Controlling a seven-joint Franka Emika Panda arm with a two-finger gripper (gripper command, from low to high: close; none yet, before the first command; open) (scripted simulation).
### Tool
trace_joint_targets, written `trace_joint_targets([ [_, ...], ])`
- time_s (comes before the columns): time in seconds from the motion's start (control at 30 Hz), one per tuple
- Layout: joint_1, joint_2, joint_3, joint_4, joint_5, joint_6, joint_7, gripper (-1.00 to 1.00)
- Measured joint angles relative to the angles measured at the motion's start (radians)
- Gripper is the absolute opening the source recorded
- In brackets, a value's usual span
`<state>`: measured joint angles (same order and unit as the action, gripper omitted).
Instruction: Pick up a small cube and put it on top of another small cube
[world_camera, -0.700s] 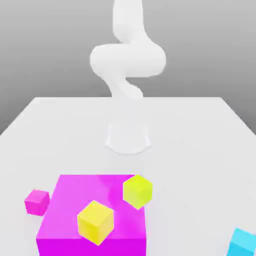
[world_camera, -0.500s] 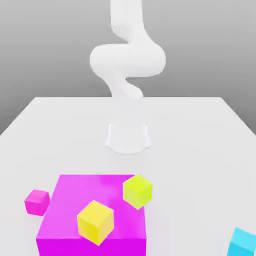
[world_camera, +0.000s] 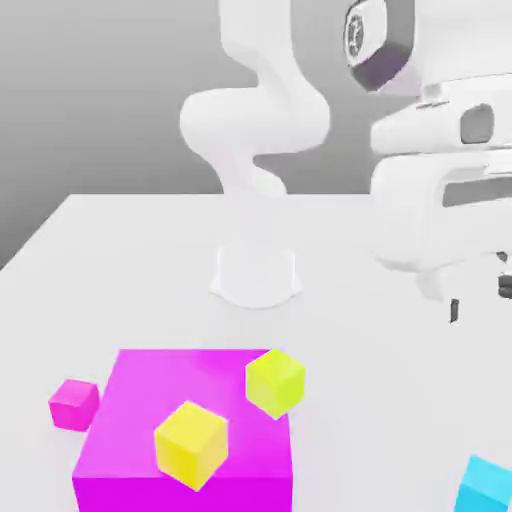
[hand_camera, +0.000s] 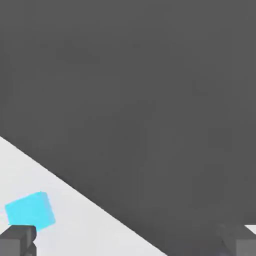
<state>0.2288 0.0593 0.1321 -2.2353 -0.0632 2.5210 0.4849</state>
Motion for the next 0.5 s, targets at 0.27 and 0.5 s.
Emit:
trace_joint_targets([
  [0.27, 0.062, 0.294, 0.042, 0.023, -0.063, 0.072, -0.077, 0.0],
  [0.5, 0.107, 0.497, 0.008, 0.06, -0.118, 0.2, -0.06, -1.0],
])
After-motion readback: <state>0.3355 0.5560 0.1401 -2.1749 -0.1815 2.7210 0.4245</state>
